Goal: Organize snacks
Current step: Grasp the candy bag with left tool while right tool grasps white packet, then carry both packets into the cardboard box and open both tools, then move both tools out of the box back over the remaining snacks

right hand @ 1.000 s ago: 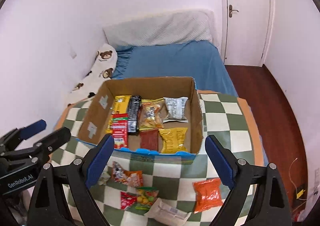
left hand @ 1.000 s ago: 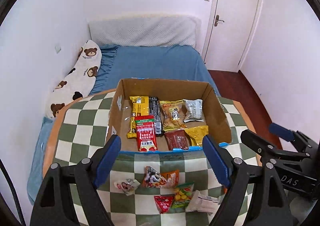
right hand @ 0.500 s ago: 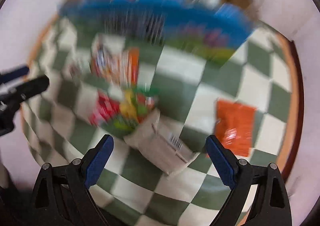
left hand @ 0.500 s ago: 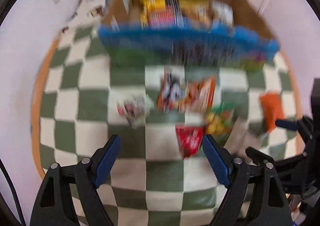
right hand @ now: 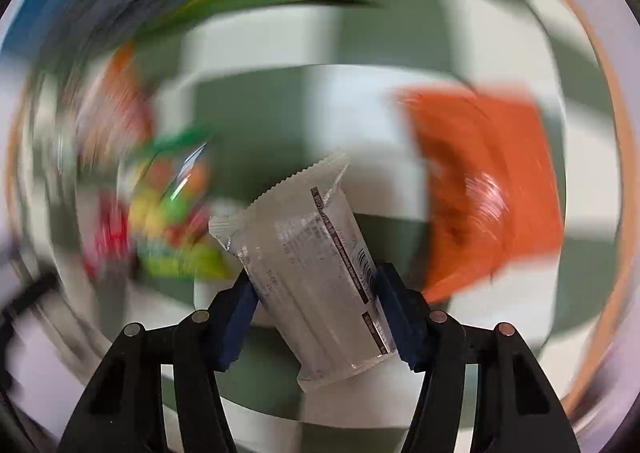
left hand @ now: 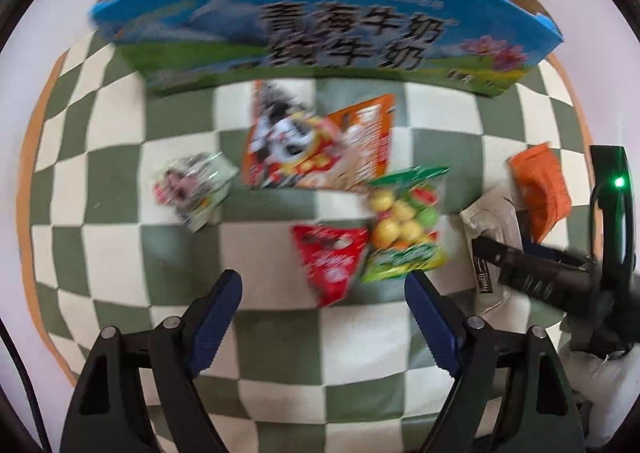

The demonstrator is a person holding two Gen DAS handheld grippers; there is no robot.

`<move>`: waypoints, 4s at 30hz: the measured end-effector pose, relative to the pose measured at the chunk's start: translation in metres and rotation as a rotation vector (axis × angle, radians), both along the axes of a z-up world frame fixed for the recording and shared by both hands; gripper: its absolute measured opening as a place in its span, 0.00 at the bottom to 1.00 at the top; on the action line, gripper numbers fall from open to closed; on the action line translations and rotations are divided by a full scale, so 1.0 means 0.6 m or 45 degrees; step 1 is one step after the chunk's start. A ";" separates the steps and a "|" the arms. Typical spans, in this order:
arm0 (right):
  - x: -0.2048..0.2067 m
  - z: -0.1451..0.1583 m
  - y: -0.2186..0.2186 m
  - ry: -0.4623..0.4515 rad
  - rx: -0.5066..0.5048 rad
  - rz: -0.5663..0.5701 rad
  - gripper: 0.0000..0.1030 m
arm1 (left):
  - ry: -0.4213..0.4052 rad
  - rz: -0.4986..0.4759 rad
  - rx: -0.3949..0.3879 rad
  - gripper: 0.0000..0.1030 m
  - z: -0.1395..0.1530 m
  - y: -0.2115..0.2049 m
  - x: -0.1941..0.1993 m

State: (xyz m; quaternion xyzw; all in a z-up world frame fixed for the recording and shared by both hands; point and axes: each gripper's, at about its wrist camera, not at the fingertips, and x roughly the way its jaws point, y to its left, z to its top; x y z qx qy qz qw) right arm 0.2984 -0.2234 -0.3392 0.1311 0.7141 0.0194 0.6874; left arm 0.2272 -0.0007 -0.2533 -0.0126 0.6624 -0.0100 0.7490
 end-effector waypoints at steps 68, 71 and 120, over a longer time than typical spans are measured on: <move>0.328 0.379 0.144 -0.499 -0.003 0.312 0.55 | -0.179 0.090 -0.113 0.47 0.196 0.125 0.274; 0.378 0.353 0.151 -0.457 -0.056 0.309 0.55 | -0.082 0.118 -0.102 0.47 0.144 0.142 0.303; 0.264 0.332 0.129 -0.607 -0.170 0.255 0.96 | -0.405 0.126 -0.005 0.89 0.234 0.101 0.229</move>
